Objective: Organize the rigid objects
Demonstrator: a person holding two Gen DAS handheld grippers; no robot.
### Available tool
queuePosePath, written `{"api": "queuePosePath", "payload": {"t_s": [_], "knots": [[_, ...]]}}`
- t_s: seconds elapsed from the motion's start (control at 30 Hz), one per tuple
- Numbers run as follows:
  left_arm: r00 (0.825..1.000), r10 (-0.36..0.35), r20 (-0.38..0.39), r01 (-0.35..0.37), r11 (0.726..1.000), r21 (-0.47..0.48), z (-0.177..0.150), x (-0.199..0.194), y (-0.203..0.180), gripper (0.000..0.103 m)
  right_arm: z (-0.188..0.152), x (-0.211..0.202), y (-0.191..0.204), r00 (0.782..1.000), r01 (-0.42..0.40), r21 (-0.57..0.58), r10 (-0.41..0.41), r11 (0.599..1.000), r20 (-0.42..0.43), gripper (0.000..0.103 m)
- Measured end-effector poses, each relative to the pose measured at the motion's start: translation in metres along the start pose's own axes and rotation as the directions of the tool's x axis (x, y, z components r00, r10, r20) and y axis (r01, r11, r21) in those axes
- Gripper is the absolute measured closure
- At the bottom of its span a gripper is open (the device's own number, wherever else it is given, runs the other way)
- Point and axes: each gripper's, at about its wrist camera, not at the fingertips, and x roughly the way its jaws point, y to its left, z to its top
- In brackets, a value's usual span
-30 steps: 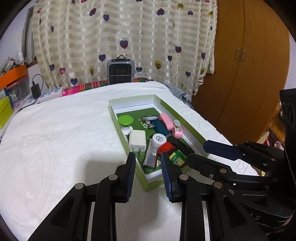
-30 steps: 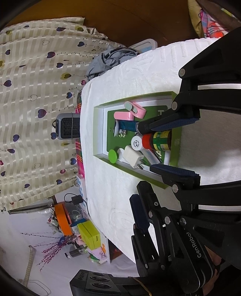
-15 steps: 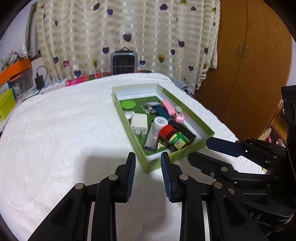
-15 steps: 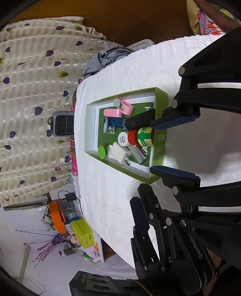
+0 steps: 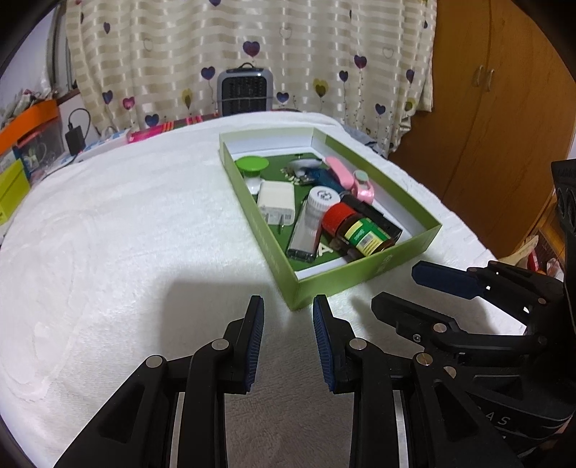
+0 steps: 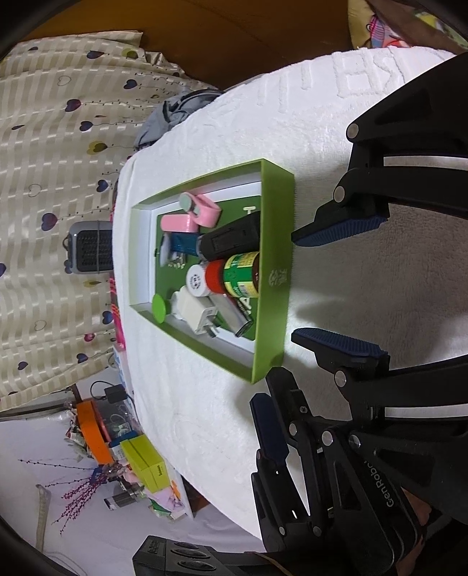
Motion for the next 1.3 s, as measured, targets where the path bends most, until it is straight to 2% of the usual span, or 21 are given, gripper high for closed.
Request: {"api": "queuePosePath", "payload": {"t_s": [0.13,0.43,1.3], "knots": [[1.0,0.016,-0.025,-0.016,1.0,0.0,-0.002,0.009,0.001,0.077,-0.004,0.008,-0.002,1.0,0.005,0.0,-0.005,1.0,-0.024,0.054],[0.999,0.04,-0.012,-0.04,0.999,0.015,-0.003,0.012,-0.001,0.077,-0.005,0.011,-0.002,0.999,0.012,-0.005,-0.012,1.0,-0.031,0.054],[0.999,0.042,-0.011,-0.041,0.999,0.016,-0.004,0.012,-0.001,0.077,-0.007,0.012,-0.002,1.0,0.02,-0.009,-0.02,1.0,-0.017,0.054]]}}
